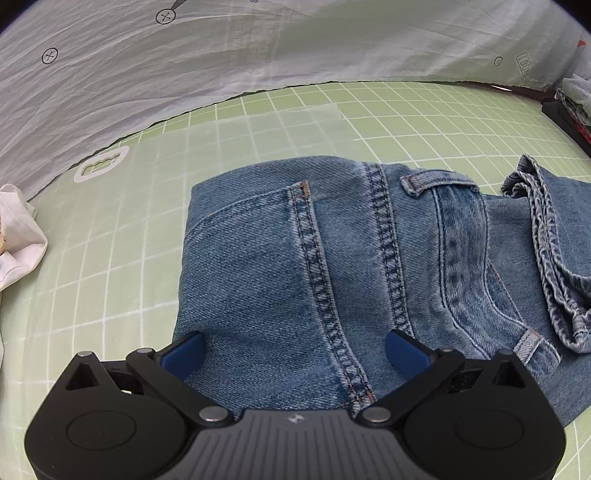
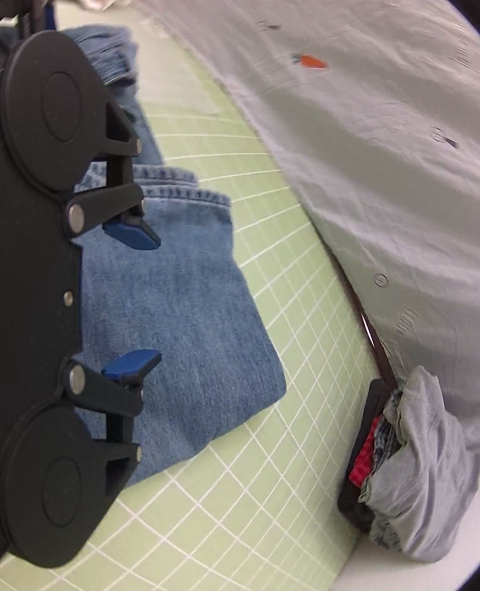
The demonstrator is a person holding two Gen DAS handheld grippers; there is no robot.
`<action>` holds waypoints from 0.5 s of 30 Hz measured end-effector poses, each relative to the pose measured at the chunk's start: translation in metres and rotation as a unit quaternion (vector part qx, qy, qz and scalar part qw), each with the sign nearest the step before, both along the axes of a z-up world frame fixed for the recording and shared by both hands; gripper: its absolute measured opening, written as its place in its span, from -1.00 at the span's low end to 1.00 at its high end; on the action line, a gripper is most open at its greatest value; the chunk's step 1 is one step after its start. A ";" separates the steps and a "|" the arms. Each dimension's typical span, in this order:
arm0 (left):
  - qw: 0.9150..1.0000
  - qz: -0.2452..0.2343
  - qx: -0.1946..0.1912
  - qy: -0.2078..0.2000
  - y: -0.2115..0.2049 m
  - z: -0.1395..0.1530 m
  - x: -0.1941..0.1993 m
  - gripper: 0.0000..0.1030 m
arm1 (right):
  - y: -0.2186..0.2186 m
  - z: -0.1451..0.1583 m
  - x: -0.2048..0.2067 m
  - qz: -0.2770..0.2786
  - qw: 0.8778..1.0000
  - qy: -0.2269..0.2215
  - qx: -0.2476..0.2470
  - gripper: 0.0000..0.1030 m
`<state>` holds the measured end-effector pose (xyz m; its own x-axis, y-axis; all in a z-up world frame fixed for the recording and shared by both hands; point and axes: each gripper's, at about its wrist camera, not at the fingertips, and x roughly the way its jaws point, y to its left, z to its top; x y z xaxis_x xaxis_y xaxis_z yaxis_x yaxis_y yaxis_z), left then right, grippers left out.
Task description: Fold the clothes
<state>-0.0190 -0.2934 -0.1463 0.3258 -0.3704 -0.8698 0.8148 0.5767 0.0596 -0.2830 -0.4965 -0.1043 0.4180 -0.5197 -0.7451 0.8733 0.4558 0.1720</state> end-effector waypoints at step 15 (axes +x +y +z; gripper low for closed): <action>1.000 0.015 0.020 -0.002 -0.001 0.004 -0.006 1.00 | 0.007 -0.006 0.000 0.026 0.993 0.106 -0.044 0.54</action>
